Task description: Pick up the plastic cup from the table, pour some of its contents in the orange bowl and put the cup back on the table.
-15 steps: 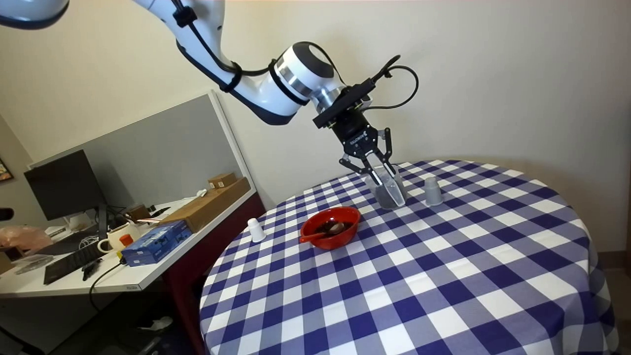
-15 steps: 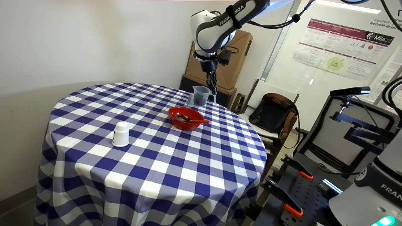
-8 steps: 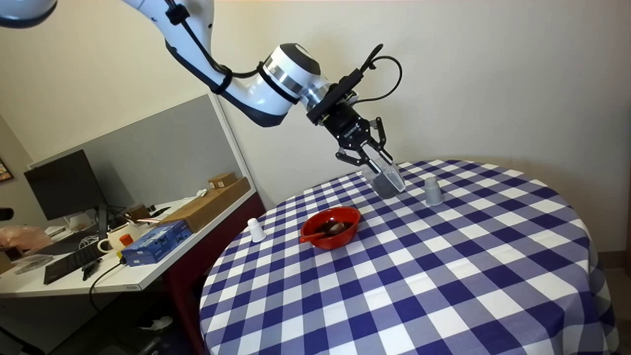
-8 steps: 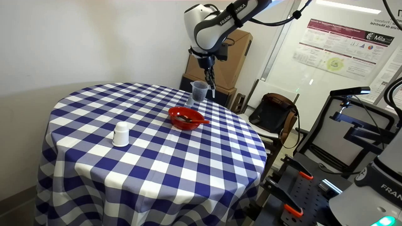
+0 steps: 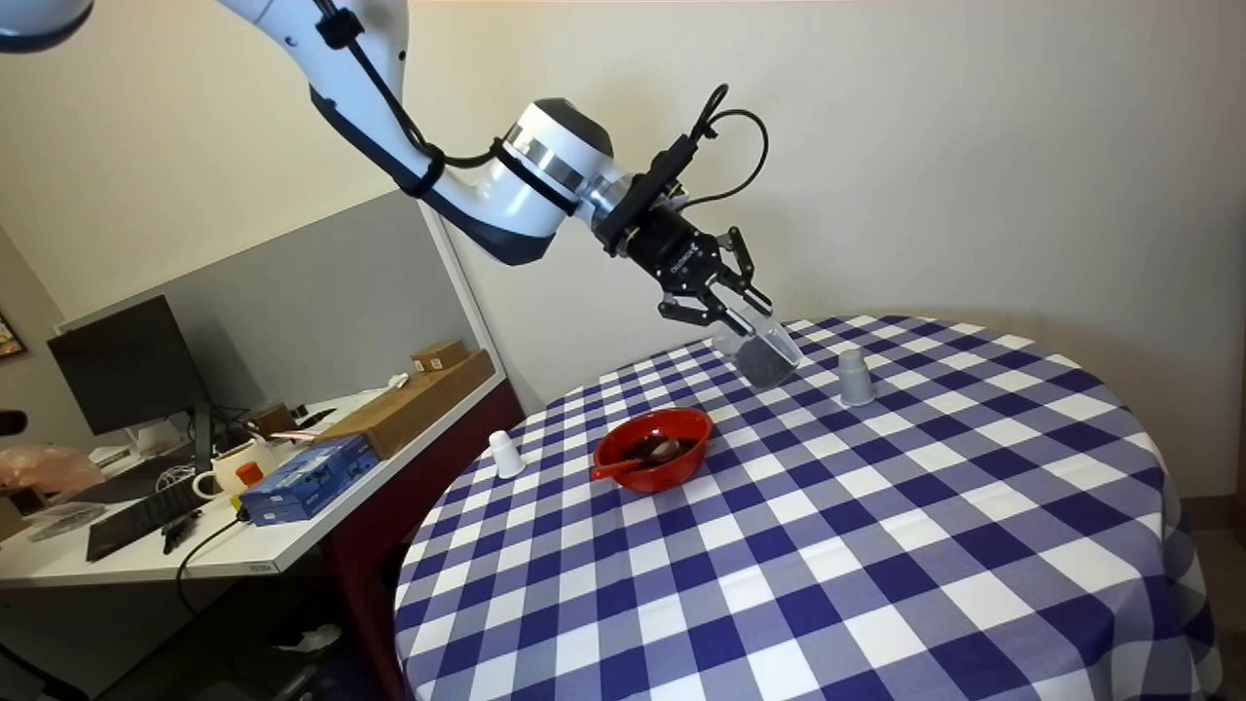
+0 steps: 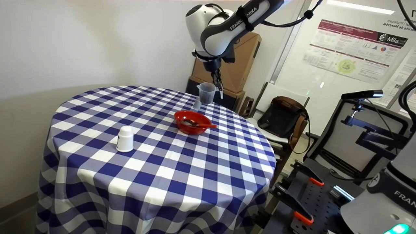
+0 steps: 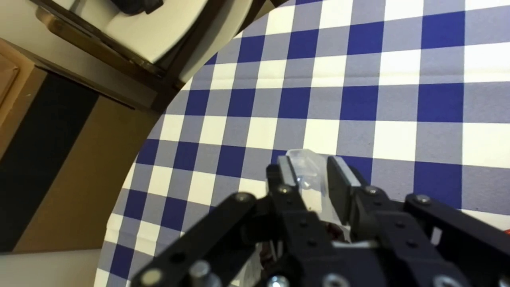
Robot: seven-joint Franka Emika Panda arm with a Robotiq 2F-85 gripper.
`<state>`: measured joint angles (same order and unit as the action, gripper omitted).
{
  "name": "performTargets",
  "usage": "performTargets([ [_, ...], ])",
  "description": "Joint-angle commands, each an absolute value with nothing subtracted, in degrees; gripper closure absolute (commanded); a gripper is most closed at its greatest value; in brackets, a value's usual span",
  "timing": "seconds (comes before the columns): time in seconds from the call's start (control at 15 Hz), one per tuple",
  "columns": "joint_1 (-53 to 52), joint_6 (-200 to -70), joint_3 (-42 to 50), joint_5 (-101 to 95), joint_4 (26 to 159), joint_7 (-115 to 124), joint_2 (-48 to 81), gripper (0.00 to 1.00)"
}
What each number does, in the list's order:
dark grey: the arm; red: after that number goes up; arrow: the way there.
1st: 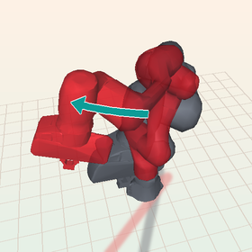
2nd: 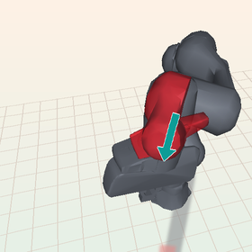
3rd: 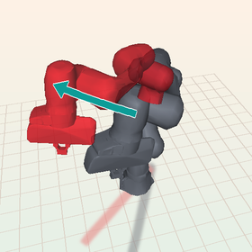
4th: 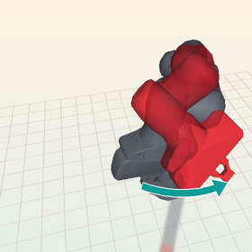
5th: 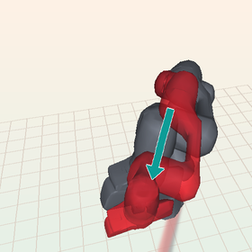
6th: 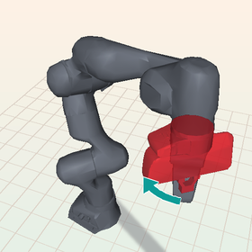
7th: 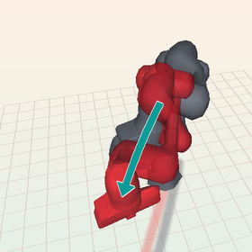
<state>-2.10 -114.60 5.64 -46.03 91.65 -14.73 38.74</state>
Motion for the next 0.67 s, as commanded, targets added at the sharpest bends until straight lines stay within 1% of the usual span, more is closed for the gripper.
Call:
performTargets([
  [0.0, -3.31, -115.83, 5.34, -51.60, 95.16, -11.89, 36.28, 0.88],
  [0.6, -5.37, -115.20, 1.89, -60.00, 101.56, -7.76, 32.58, 0.88],
])
